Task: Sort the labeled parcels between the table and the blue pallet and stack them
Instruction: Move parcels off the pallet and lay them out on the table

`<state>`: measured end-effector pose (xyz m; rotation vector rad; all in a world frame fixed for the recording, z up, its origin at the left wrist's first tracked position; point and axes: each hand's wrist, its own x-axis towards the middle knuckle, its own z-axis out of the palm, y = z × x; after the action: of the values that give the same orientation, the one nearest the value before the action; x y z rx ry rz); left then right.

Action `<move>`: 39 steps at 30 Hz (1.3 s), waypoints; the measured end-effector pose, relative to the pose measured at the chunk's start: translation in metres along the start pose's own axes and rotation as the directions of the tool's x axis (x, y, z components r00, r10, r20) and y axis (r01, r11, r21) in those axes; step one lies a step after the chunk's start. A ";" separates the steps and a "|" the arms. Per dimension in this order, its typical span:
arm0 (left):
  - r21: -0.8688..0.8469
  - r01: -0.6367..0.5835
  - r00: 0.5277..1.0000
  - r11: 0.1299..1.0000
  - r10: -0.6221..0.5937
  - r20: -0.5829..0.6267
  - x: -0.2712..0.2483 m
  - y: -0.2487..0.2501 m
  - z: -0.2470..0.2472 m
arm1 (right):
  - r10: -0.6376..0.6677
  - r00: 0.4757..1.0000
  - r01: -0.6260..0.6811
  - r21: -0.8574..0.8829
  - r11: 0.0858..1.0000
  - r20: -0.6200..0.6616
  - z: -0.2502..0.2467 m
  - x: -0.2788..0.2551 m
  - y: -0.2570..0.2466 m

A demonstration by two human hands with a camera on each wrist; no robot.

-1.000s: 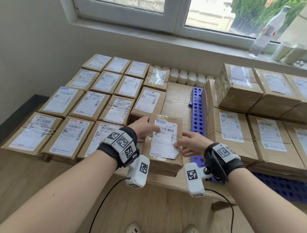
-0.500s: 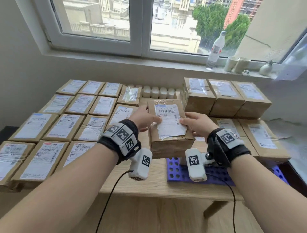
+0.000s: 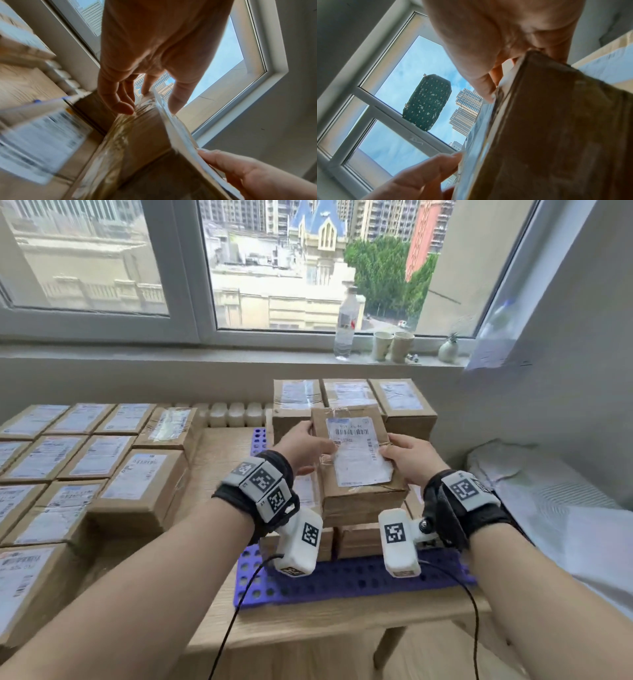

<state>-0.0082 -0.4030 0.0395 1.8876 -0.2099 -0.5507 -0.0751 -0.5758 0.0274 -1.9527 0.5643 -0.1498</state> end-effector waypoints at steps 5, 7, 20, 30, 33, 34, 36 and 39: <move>-0.030 0.040 0.999 0.999 -0.039 0.038 0.029 0.021 0.073 | 0.050 0.999 -0.051 -0.053 0.997 -0.022 -0.068 0.028 0.038; -0.026 0.041 0.999 0.999 -0.040 0.035 0.039 0.028 0.099 | 0.059 0.998 -0.060 -0.053 0.997 -0.030 -0.092 0.051 0.064; -0.035 0.144 0.988 0.989 -0.142 0.062 0.079 0.037 0.167 | 0.134 0.986 -0.133 -0.025 0.991 0.094 -0.141 0.085 0.096; -0.051 0.131 0.991 0.990 -0.132 -0.014 0.096 0.030 0.167 | 0.146 0.985 -0.147 0.004 0.989 0.088 -0.134 0.105 0.096; -0.038 0.124 0.992 0.992 -0.125 -0.024 0.100 0.028 0.168 | 0.166 0.982 -0.168 0.014 0.986 0.091 -0.134 0.107 0.094; -0.033 0.122 0.992 0.992 -0.123 -0.029 0.101 0.027 0.167 | 0.168 0.981 -0.171 0.019 0.985 0.096 -0.134 0.107 0.093; -0.028 0.120 0.992 0.992 -0.121 -0.038 0.102 0.027 0.167 | 0.172 0.980 -0.175 0.022 0.984 0.099 -0.134 0.107 0.093; -0.006 0.115 0.993 0.993 -0.115 -0.027 0.103 0.026 0.166 | 0.167 0.983 -0.169 0.021 0.985 0.079 -0.132 0.109 0.095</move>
<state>0.0076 -0.5923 -0.0129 1.9099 -0.0825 -0.6021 -0.0554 -0.7664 -0.0139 -1.8665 0.6699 0.0240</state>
